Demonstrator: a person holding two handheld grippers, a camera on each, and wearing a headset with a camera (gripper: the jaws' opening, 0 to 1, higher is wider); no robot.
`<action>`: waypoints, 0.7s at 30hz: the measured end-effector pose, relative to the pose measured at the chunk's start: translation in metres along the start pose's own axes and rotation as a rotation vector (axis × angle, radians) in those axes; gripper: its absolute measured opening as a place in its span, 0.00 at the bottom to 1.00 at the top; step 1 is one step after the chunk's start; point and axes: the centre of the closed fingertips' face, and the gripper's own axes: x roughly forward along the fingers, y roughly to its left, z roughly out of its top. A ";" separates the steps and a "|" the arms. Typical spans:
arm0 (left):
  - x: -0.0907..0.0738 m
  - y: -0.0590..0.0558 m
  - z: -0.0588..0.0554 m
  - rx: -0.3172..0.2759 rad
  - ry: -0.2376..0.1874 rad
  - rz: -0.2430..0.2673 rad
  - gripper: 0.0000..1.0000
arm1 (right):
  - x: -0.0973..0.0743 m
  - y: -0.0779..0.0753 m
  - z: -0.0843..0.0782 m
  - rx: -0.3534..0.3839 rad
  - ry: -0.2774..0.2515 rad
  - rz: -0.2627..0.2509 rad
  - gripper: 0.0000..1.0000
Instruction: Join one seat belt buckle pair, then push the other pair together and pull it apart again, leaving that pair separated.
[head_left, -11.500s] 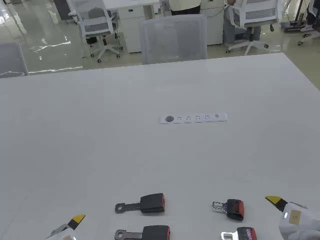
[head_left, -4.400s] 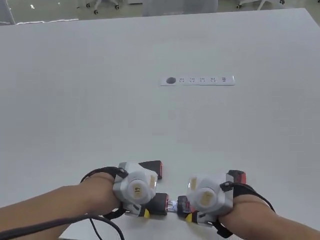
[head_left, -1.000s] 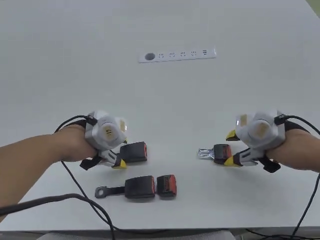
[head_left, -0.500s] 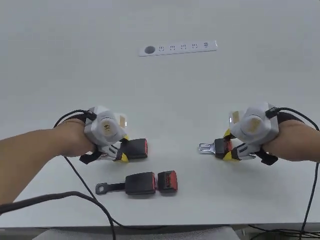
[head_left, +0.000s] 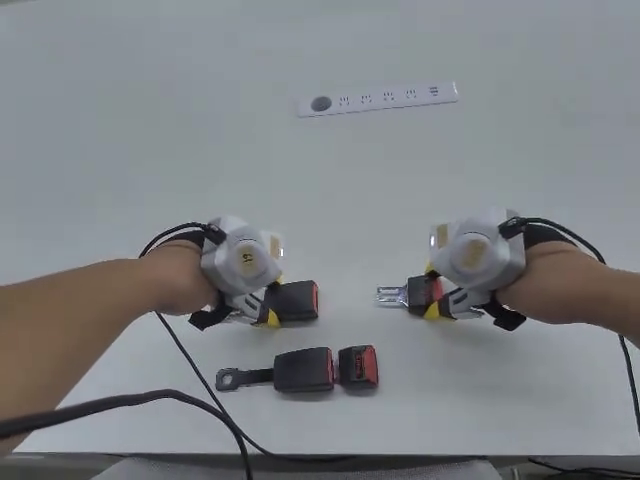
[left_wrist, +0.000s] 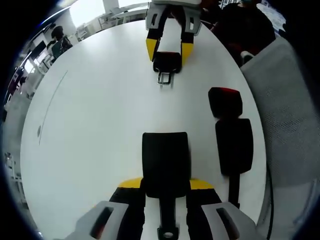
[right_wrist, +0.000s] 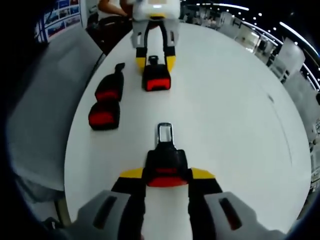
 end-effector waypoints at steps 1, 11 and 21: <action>0.000 0.000 0.000 0.001 0.001 0.000 0.32 | 0.004 0.001 0.006 0.002 -0.005 0.000 0.31; 0.001 0.000 0.000 0.012 0.028 -0.002 0.32 | 0.030 0.007 0.049 -0.008 -0.028 0.020 0.31; 0.001 -0.001 0.000 0.011 0.021 0.000 0.32 | 0.036 0.008 0.068 -0.025 -0.028 0.039 0.31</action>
